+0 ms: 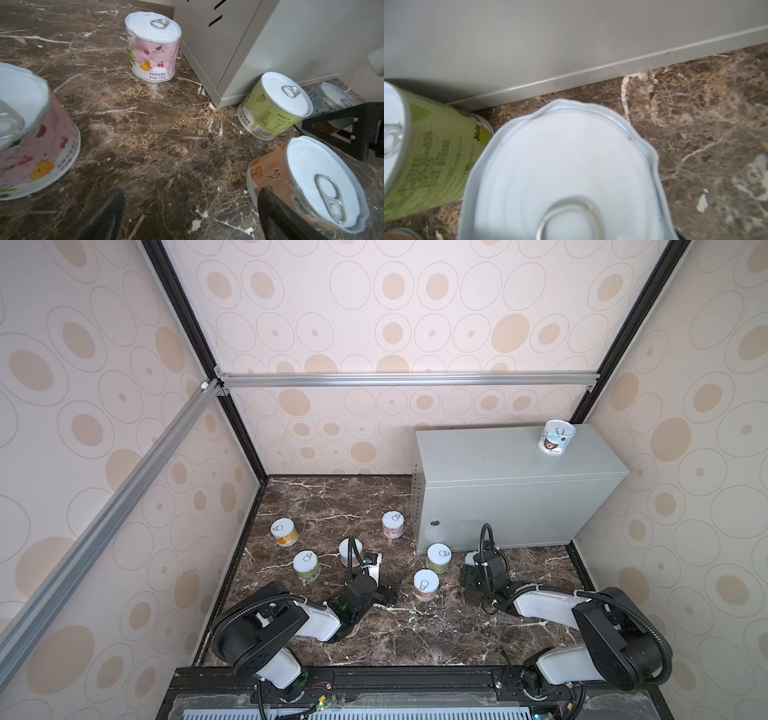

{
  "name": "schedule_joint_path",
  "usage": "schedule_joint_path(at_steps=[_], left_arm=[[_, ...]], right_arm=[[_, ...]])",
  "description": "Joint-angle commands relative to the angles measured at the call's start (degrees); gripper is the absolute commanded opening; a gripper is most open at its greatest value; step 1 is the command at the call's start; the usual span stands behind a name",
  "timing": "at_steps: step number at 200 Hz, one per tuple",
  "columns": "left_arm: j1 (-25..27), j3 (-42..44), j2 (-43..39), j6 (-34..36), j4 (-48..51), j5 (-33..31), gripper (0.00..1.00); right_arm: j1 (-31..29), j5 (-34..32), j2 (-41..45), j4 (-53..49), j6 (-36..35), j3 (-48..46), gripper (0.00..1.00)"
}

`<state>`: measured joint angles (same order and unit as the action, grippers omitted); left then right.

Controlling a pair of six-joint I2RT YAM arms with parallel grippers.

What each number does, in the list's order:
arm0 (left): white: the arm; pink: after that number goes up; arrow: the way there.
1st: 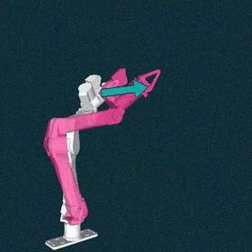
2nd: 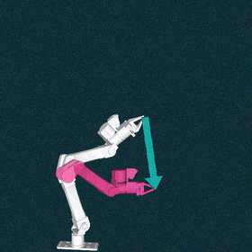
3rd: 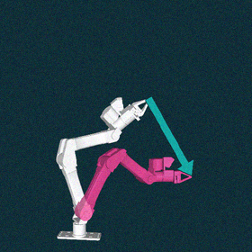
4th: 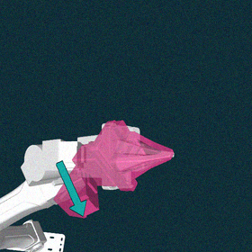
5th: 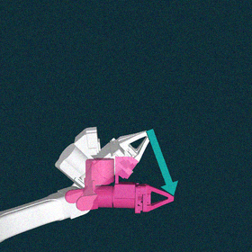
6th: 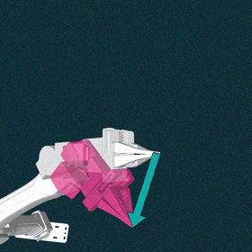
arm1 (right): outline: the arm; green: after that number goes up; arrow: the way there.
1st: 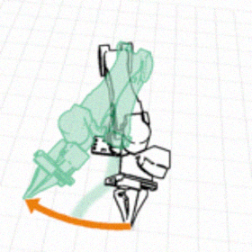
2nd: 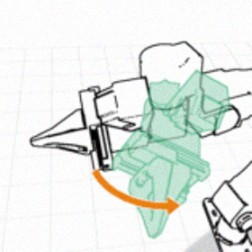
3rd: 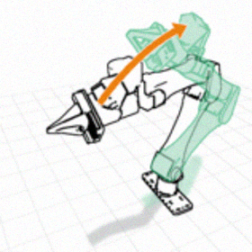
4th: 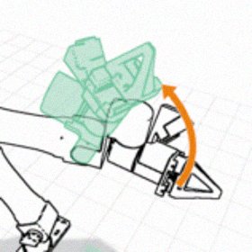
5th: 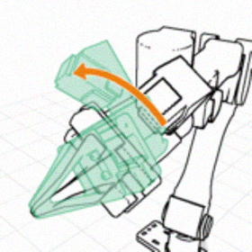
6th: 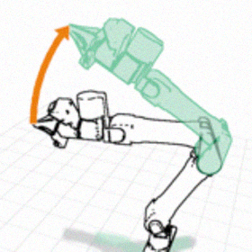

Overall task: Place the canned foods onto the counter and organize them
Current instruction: 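Close the right gripper on the light-blue coffee can near the cabinet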

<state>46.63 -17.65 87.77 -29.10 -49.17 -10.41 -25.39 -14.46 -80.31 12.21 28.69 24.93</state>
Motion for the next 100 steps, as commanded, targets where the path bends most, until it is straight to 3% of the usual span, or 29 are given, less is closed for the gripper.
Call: schedule_joint_path(at_steps=[1, 100], left_arm=[[0.38, 0.13, -1.94, -0.29, -0.69, -0.13, 0.99], [1.00, -0.55, -8.46, -2.19, 7.89, -2.51, 0.99]], right_arm=[[-0.25, -1.31, 2.57, -2.81, 0.49, 0.62, 0.67], [-0.57, 0.13, 16.32, -16.57, 0.19, 2.63, 0.61]])
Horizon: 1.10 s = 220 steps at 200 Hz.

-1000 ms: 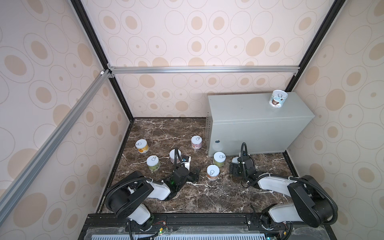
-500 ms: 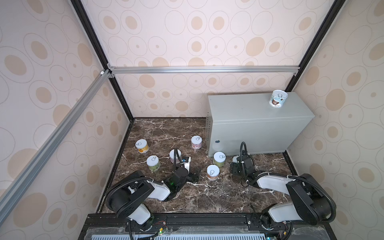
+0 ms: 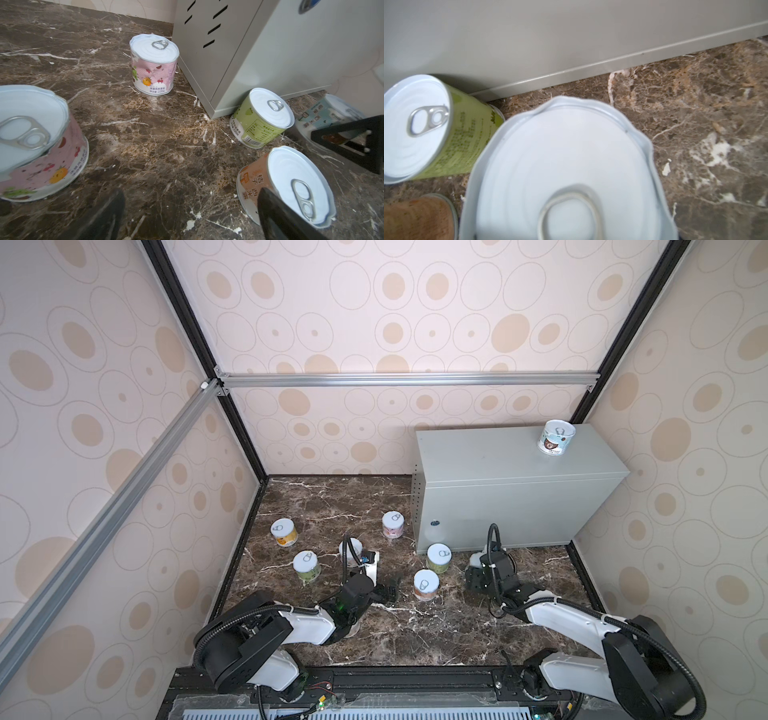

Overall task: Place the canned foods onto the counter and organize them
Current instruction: 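Close the right gripper on the light-blue coffee can near the cabinet, then lift the light-blue can up toward the cabinet top while the left arm rises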

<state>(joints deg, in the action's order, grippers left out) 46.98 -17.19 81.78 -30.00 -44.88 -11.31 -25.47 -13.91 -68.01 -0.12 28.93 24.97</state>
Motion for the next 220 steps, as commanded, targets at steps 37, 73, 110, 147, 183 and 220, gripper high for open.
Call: schedule_joint_path(at_steps=[37, 73, 110, 147, 183, 220], left_arm=[[0.83, -2.51, -6.19, -0.86, 8.41, -1.63, 0.99], [0.91, -4.62, -8.32, -0.34, 12.78, -0.84, 0.99], [1.01, -8.49, -10.60, 1.49, 18.54, -0.05, 0.99], [0.94, -12.20, -13.74, 3.01, 21.40, 0.16, 0.99], [0.92, -17.75, -14.89, 4.78, 24.92, -0.29, 0.99], [0.92, -23.63, -14.80, 7.56, 27.12, 0.01, 0.99]], right_arm=[[-0.54, 0.04, 10.09, -12.65, -0.87, 5.43, 0.60], [-0.56, 0.71, 15.28, -21.16, -1.63, 9.60, 0.60], [-0.55, 0.29, 18.19, -28.72, -2.85, 15.31, 0.60], [-0.52, 0.04, 17.40, -36.48, -3.25, 23.66, 0.59], [-0.45, 0.53, 15.81, -42.15, -4.62, 32.19, 0.59], [-0.34, 0.37, 11.90, -47.46, -6.38, 41.86, 0.59]])
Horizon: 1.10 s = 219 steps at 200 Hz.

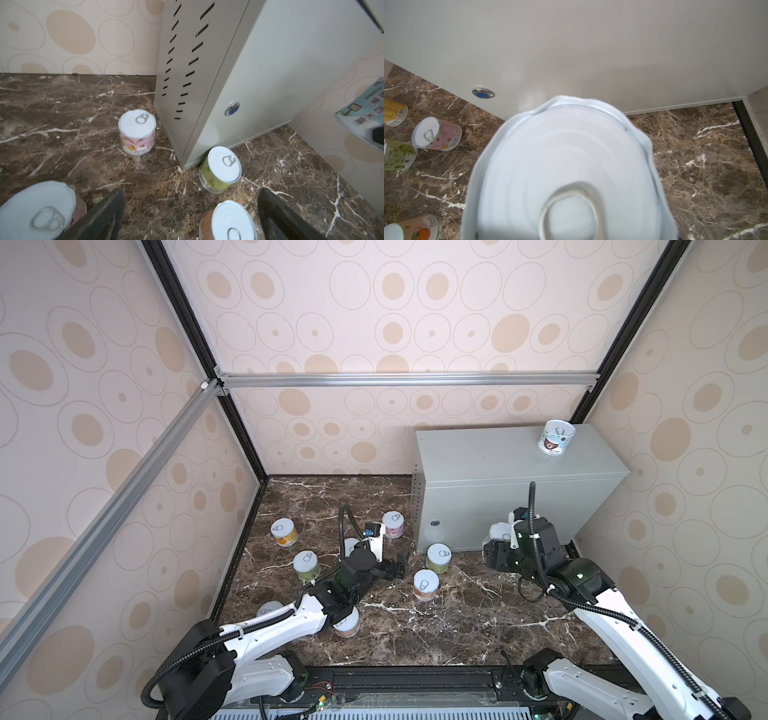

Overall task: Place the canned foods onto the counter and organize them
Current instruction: 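Lift the light-blue can up toward the cabinet top while the left arm rises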

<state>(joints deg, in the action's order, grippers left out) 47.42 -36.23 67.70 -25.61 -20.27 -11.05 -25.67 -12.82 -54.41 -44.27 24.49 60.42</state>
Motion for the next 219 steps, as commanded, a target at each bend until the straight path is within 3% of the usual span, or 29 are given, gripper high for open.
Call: schedule_joint_path(at_steps=[1, 62, 142, 219], left_arm=[[0.48, -4.75, -0.73, 3.18, 2.56, -0.22, 0.99], [0.12, -13.54, 0.31, 4.57, 6.20, 1.50, 0.99], [-2.31, -25.87, 5.26, 5.73, 10.21, 6.08, 0.99], [-5.63, -34.64, 11.66, 6.53, 11.04, 8.08, 0.99]], right_arm=[[-0.11, -0.72, -1.85, -3.56, -2.01, 6.74, 0.59], [1.33, -0.17, -8.23, -12.10, -5.03, 23.26, 0.59], [8.26, 5.50, -19.06, -24.61, -8.26, 46.40, 0.59], [18.42, 8.78, -23.58, -27.42, -9.36, 54.87, 0.57]])
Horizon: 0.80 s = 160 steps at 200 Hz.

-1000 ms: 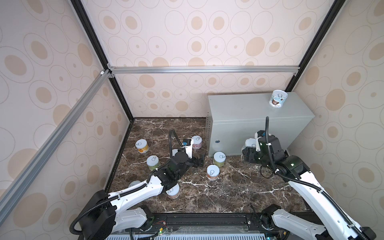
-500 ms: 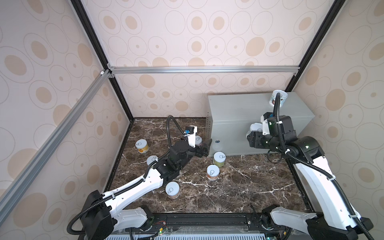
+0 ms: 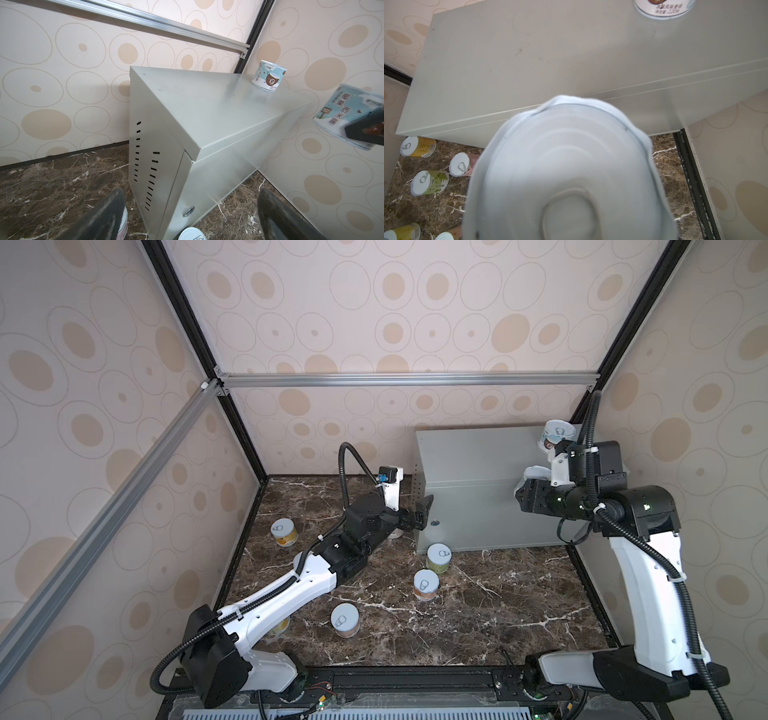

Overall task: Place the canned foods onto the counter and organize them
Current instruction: 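Lift the light-blue can up toward the cabinet top while the left arm rises, then carry the light-blue can over the cabinet top beside the first can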

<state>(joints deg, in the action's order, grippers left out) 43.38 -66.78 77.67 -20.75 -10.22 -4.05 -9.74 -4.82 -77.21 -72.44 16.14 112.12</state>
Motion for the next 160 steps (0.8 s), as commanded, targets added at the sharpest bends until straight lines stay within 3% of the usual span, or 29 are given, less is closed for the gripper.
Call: schedule_joint_path(at_steps=[1, 48, 160], left_arm=[[-1.65, -4.20, 1.69, 1.68, 0.99, 1.08, 0.99], [-5.01, -7.04, 4.98, 0.79, 0.07, 2.90, 0.99], [-7.08, -12.25, 11.11, 2.80, -1.08, 3.43, 0.99]], right_arm=[[2.60, 0.78, -0.81, 0.83, -1.02, 3.19, 0.57], [7.74, 1.92, -3.87, 2.11, -1.03, 5.41, 0.56], [11.38, -6.31, -8.31, 7.62, 1.51, 8.22, 0.51]])
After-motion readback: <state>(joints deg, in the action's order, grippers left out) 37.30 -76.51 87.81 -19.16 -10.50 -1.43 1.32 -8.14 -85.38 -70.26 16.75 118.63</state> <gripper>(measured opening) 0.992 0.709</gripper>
